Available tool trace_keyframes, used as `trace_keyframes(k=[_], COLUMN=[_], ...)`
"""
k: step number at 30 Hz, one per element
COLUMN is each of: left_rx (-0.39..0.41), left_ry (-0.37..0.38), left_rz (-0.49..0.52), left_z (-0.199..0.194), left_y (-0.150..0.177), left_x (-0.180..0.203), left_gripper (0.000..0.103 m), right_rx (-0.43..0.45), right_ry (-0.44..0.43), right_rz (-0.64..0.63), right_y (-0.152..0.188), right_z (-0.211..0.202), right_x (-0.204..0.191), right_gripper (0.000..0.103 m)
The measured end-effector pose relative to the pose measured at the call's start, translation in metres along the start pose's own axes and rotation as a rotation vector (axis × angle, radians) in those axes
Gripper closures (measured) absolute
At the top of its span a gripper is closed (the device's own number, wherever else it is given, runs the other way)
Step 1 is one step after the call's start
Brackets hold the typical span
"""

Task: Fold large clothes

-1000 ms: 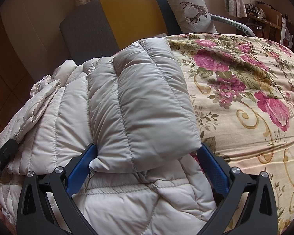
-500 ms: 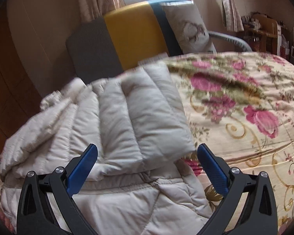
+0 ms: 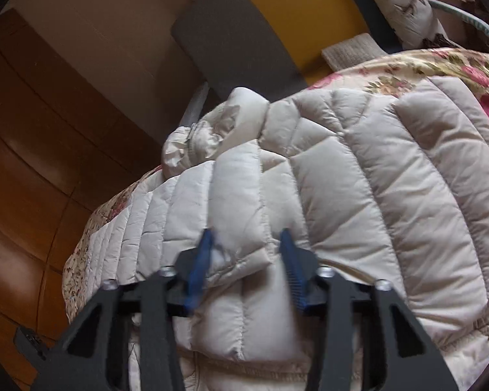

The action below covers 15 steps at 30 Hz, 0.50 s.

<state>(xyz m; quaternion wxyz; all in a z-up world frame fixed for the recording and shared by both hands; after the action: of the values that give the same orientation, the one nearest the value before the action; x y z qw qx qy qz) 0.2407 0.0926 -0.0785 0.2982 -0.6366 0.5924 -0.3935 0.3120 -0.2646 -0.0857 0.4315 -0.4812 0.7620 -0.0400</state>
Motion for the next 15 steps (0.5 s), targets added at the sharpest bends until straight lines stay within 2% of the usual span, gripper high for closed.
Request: trace_keyframes(k=[1, 2, 5, 7, 10, 12, 15], left_rx=[0.002, 0.005, 0.000, -0.005, -0.026, -0.053, -0.095], left_ry=[0.006, 0.017, 0.031, 0.034, 0.035, 0.037, 0.053], left_rz=[-0.021, -0.045, -0.077, -0.082, -0.088, -0.099, -0.144], left_z=[0.000, 0.001, 0.002, 0.003, 0.006, 0.010, 0.011], left_y=[0.001, 0.001, 0.003, 0.004, 0.005, 0.004, 0.000], left_x=[-0.004, -0.008, -0.012, -0.012, -0.012, -0.013, -0.020], left_gripper=[0.021, 0.021, 0.021, 0.021, 0.021, 0.019, 0.018], right_rx=[0.031, 0.081, 0.193, 0.229, 0.209, 0.185, 0.178], right_ry=[0.012, 0.025, 0.087, 0.142, 0.230, 0.232, 0.241], right_rz=[-0.056, -0.107, -0.196, -0.209, -0.177, -0.149, -0.160], right_y=[0.001, 0.003, 0.006, 0.008, 0.011, 0.014, 0.016], right_z=[-0.001, -0.006, -0.019, -0.016, 0.007, 0.024, 0.045], right_x=[-0.011, -0.020, -0.034, -0.031, -0.014, -0.003, -0.012], right_gripper=[0.093, 0.095, 0.096, 0.096, 0.096, 0.095, 0.091])
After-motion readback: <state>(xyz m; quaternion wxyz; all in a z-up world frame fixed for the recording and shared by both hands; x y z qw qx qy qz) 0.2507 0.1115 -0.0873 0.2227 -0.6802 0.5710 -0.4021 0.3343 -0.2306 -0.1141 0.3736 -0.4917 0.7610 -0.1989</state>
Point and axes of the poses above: each gripper's, at about its wrist camera, not at the fingertips, and z roughly the way its jaws point, x to its right, y to its underside, the point moved 2 cm from there along z, roughly the way its jaws point, and after that the axes turned 11 degrees about z, right-handed, at the moved point
